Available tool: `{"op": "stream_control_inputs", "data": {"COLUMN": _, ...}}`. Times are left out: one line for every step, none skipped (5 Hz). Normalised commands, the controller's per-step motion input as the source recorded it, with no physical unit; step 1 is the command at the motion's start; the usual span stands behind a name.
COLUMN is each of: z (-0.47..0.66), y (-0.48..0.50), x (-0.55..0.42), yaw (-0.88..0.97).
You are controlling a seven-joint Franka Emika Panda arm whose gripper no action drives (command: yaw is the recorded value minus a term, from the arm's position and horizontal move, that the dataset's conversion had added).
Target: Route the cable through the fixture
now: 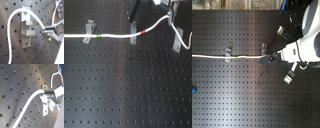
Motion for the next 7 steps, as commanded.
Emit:
{"op": "stream_control_inputs", "data": {"z": -0.40, "y": -0.002, "x": -0.002, "yaw": -0.16}}
{"op": "stream_control_inputs", "data": {"z": -0.43, "y": 0.007, "x": -0.001, "yaw": -0.30}}
{"op": "stream_control_inputs", "data": {"z": -0.26, "y": 0.037, "x": -0.008, "yaw": -0.42}}
{"op": "stream_control_inputs", "data": {"z": -0.17, "y": -0.001, "x": -0.002, "yaw": -0.59}}
{"op": "stream_control_inputs", "data": {"z": -0.10, "y": 0.004, "x": -0.001, "yaw": -0.71}}
{"op": "stream_control_inputs", "data": {"z": -0.18, "y": 0.000, "x": 0.002, "yaw": -0.74}}
{"op": "stream_control_inputs", "data": {"z": -0.23, "y": 0.028, "x": 0.037, "yaw": -0.77}}
